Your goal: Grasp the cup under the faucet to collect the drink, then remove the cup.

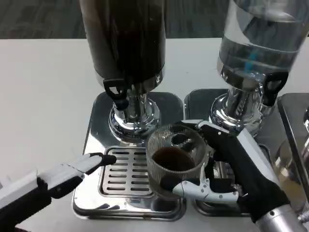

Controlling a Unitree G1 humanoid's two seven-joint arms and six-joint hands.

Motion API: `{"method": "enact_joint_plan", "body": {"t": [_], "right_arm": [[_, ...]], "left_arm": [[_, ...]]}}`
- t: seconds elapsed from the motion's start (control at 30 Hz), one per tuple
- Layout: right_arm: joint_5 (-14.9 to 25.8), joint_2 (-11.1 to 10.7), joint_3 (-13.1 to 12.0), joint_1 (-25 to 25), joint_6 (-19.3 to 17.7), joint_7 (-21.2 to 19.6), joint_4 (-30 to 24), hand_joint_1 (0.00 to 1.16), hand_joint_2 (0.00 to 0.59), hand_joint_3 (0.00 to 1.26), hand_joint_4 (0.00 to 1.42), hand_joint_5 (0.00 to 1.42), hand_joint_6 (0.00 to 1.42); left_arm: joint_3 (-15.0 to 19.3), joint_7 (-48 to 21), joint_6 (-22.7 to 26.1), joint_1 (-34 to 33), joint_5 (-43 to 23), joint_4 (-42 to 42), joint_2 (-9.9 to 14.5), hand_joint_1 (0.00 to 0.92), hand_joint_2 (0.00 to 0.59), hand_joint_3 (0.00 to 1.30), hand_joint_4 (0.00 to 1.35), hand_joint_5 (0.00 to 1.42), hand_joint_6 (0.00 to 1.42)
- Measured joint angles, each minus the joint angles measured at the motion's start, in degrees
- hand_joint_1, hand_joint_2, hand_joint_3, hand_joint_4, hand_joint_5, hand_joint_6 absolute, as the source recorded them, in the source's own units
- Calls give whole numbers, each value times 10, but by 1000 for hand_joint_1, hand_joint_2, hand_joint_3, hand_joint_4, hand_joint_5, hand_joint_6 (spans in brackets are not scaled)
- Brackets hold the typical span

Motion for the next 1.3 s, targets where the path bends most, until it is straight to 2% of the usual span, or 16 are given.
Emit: {"method": "enact_joint_plan", "body": {"t": [0.37,0.9,1.3], "right_arm": [[3,-6,-2,5,2,4,-17,842,289,538,628,854,1167],[14,-11,-20,-2,2,4,-16,848,298,525,611,844,1166],[15,-11,-20,-2,2,4,-16,849,296,532,611,854,1167]], "left_arm": [[16,8,8,17,0,-16,1,0,79,57,0,0,40],[15,20,11,5,6,-11,-1,0,87,76,0,0,53],[15,26,13,4,7,-11,-1,0,88,76,0,0,54]]}}
